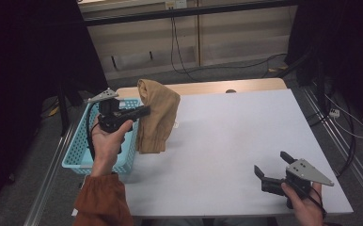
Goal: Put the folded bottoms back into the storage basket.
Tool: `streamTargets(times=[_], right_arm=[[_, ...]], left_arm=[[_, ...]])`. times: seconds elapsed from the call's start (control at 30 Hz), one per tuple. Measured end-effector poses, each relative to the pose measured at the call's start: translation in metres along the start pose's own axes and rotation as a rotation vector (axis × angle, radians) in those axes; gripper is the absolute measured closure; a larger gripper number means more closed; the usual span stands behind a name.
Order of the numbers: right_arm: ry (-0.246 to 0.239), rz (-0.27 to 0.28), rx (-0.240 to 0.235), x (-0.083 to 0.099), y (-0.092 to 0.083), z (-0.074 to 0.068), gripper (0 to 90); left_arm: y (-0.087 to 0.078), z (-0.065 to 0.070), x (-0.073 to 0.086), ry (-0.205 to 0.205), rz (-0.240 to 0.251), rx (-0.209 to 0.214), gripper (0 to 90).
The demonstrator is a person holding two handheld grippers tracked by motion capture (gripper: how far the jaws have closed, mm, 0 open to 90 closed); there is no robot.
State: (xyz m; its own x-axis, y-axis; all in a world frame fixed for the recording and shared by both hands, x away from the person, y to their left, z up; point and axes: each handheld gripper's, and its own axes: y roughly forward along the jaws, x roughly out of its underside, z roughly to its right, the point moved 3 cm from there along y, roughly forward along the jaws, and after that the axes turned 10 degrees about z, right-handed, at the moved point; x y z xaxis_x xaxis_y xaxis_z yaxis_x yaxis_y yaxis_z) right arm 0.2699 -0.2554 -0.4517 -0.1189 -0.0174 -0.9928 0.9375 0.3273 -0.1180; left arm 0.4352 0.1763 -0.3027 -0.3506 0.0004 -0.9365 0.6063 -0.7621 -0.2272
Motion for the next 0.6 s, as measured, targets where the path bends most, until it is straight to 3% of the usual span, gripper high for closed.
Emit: streamTargets(times=[0.13, 0.33, 0.6], right_arm=[[-0.002, 0.000, -0.003, 0.000, 0.000, 0.000, 0.3], [0.000, 0.000, -0.004, 0.000, 0.000, 0.000, 0.4], [-0.001, -0.003, -0.007, 0.000, 0.000, -0.001, 0.4]], left_arm=[[-0.004, -0.002, 0.000, -0.015, 0.014, -0.010, 86.4], [-0.009, -0.001, -0.003, 0.000, 0.011, -0.027, 86.4], [-0.024, -0.002, -0.013, 0.012, 0.026, -0.018, 86.4]])
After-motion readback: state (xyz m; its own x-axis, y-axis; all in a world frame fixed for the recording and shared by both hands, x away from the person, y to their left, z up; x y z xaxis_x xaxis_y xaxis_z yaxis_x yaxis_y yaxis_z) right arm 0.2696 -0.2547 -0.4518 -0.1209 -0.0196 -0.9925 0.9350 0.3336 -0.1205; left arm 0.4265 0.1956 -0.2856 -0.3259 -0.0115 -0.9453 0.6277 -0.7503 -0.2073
